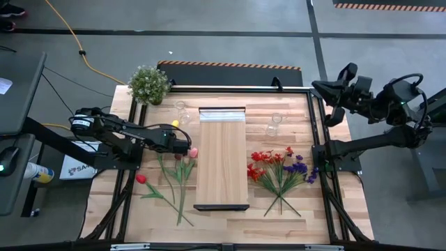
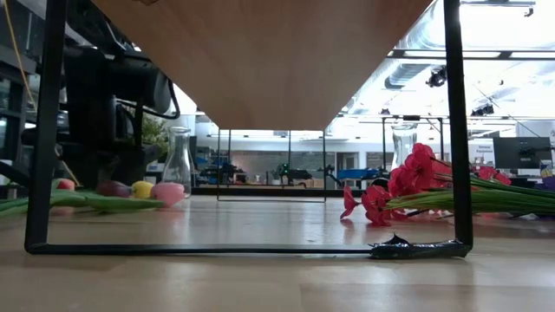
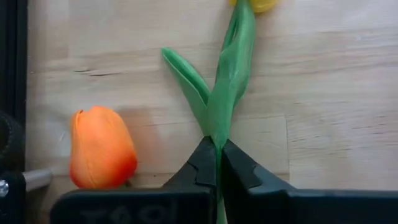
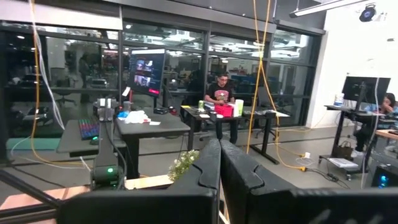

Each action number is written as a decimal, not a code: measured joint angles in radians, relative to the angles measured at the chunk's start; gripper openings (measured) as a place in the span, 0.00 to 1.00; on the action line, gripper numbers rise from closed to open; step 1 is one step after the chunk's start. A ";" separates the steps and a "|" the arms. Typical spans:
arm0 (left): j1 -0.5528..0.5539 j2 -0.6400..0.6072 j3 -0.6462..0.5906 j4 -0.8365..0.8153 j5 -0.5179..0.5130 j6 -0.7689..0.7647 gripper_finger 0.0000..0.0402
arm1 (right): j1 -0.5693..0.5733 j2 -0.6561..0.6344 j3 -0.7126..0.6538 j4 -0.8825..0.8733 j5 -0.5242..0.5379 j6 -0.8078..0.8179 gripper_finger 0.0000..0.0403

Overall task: Pick and place flowers into a vace then onto a shelf
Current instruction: Put the yellow tulip into the left transparent vase

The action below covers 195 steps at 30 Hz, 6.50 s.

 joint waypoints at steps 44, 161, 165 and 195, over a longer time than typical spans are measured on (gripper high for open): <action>-0.002 -0.734 0.206 -0.175 0.030 0.034 0.09 | 0.000 0.000 0.000 0.000 -0.013 -0.004 0.00; 0.726 -0.443 -0.067 1.369 0.338 1.349 0.10 | 0.000 0.067 0.000 0.001 0.013 -0.030 0.00; 0.726 -0.447 -0.096 1.403 0.348 1.325 0.09 | 0.000 0.068 0.000 0.001 0.013 -0.032 0.00; 0.726 -0.449 -0.099 1.286 0.414 1.275 0.18 | 0.000 0.068 0.000 0.001 0.013 -0.034 0.00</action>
